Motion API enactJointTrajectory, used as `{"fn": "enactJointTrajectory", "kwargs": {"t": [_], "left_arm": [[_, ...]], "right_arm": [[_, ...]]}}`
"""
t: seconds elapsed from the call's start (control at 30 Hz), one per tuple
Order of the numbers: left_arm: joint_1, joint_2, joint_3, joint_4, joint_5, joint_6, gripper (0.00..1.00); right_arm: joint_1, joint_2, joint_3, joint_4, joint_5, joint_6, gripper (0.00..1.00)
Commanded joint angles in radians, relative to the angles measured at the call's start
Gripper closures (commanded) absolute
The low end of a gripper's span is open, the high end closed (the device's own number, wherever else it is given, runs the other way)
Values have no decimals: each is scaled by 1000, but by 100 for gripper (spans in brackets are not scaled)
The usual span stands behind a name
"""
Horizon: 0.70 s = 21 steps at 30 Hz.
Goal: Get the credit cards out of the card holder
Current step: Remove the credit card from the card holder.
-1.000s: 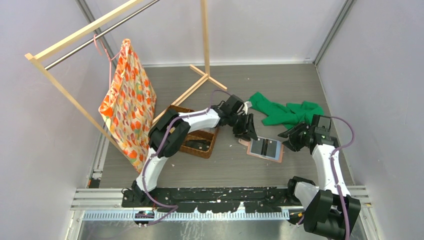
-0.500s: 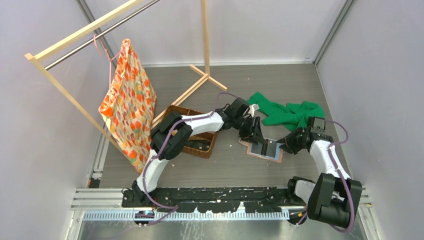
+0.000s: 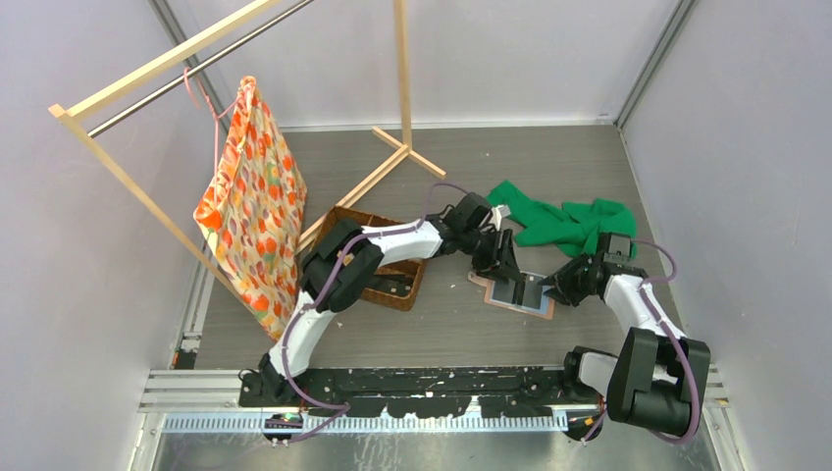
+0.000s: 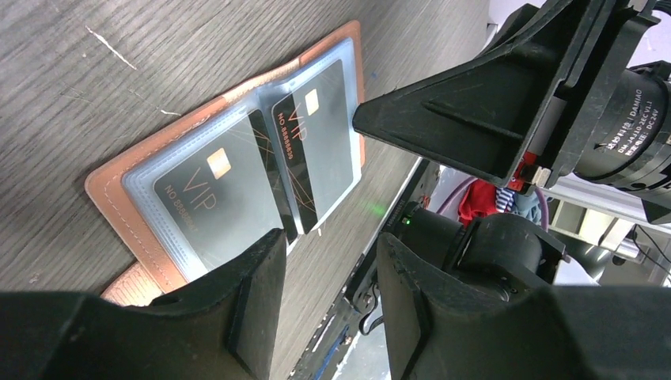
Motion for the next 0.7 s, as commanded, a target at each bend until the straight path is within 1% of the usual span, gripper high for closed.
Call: {"fn": "enactJointTrajectory", "kwargs": {"t": [0.0,0.67], "left_arm": [[-11,14,38,51,19,-13,52],[-13,46,28,86,18,-38,52]], "right_arm": [[8,18,-12,50,5,-5,66],[16,43,-56,84,6,10,66]]}}
